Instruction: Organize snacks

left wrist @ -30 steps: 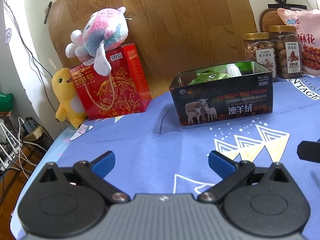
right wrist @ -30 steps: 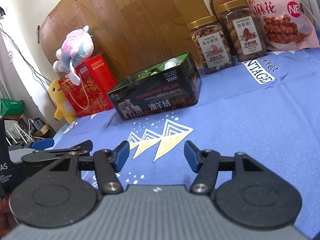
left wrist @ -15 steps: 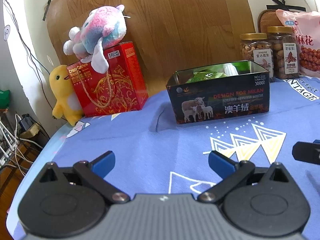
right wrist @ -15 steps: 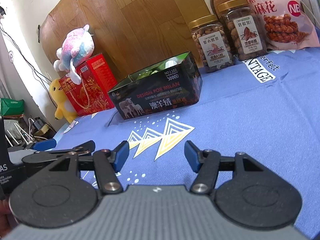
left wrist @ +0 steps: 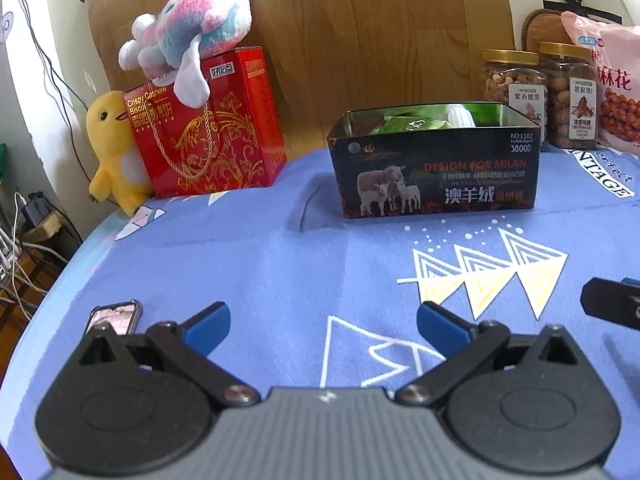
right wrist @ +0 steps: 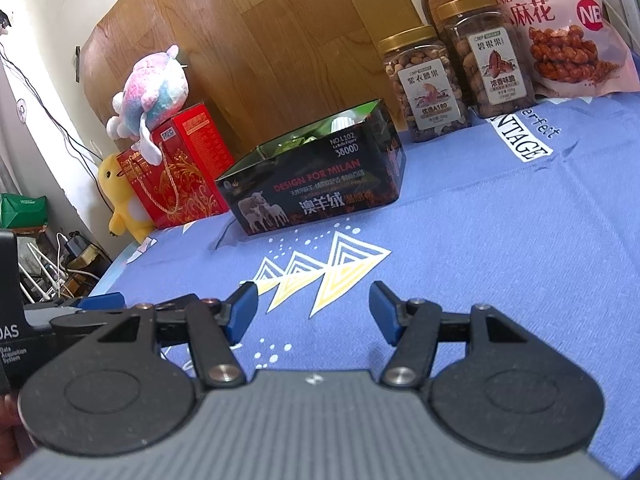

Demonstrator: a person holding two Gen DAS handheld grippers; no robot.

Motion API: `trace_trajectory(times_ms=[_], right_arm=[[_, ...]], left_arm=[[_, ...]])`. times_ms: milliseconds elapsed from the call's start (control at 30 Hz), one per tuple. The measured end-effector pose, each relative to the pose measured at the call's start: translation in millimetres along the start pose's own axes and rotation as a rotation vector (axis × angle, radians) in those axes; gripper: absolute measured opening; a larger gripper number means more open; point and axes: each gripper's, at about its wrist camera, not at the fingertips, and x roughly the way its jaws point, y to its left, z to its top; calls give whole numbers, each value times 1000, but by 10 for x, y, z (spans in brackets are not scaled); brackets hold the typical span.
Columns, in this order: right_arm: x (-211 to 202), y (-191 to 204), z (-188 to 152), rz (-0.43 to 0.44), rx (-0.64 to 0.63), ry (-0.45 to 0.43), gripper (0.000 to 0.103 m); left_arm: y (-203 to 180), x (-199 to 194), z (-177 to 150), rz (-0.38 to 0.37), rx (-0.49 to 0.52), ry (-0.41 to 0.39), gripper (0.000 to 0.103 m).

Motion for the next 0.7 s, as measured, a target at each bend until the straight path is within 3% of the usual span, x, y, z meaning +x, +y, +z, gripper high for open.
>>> trace_trajectory(times_ms=[700], right_arm=[[19, 2, -6, -4, 3, 5, 65]], left_arm=[[33, 65, -12, 45, -10, 19, 103]])
